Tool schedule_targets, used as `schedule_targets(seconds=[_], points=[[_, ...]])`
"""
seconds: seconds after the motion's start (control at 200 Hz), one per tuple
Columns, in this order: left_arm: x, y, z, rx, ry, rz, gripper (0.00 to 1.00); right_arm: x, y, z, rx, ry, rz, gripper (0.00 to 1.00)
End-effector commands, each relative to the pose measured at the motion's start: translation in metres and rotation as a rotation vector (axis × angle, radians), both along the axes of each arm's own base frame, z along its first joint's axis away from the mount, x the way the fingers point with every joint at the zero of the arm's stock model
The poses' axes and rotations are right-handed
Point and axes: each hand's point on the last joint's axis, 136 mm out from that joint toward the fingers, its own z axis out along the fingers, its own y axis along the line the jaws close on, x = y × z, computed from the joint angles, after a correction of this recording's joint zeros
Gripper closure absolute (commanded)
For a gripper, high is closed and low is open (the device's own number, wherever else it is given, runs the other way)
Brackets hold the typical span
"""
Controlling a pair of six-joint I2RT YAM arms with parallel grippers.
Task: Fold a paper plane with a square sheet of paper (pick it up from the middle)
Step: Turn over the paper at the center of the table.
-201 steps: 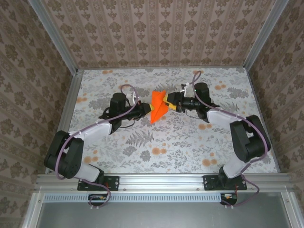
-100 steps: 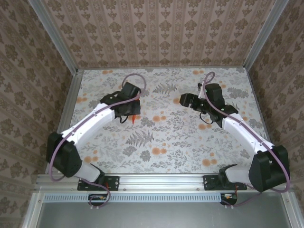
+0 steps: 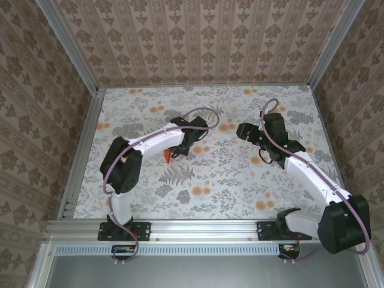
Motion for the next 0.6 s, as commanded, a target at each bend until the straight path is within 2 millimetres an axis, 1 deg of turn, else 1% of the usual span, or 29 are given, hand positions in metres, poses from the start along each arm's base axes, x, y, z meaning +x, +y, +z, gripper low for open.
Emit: schedule_targets(seconds=[0.0, 0.075, 0.13, 0.205, 0.27, 0.35, 0.41, 0.51, 0.55, 0.595], points=[[0.004, -0.03, -0.013, -0.084, 0.02, -0.015, 0.86, 0.0, -0.008, 0.002, 0.007, -0.013, -0.041, 0.2], [0.003, -0.043, -0.026, -0.12, 0.052, -0.014, 0.83, 0.0, -0.01, 0.001, 0.008, -0.008, -0.047, 0.2], [0.002, -0.052, -0.031, -0.159, 0.07, -0.018, 0.8, 0.0, -0.012, 0.0, 0.007, -0.006, -0.052, 0.2], [0.0, -0.064, -0.034, -0.224, 0.089, -0.02, 0.75, -0.001, -0.013, -0.002, 0.008, 0.001, -0.057, 0.2], [-0.001, -0.072, -0.031, -0.297, 0.102, -0.017, 0.7, -0.001, -0.014, -0.002, 0.008, 0.005, -0.057, 0.2], [0.0, -0.078, -0.02, -0.41, 0.106, -0.01, 0.64, -0.001, -0.011, -0.003, 0.011, 0.01, -0.041, 0.2], [0.001, -0.077, -0.009, -0.491, 0.099, 0.006, 0.6, 0.0, -0.005, -0.005, 0.016, 0.019, -0.01, 0.21], [0.004, -0.066, 0.012, -0.592, 0.064, 0.038, 0.5, 0.002, 0.009, -0.012, 0.012, 0.057, 0.042, 0.22], [0.004, -0.062, 0.019, -0.63, 0.05, 0.051, 0.47, 0.003, 0.02, -0.015, 0.002, 0.074, 0.072, 0.23], [0.004, -0.052, 0.026, -0.666, 0.033, 0.076, 0.45, 0.003, 0.033, -0.019, -0.012, 0.091, 0.105, 0.24]])
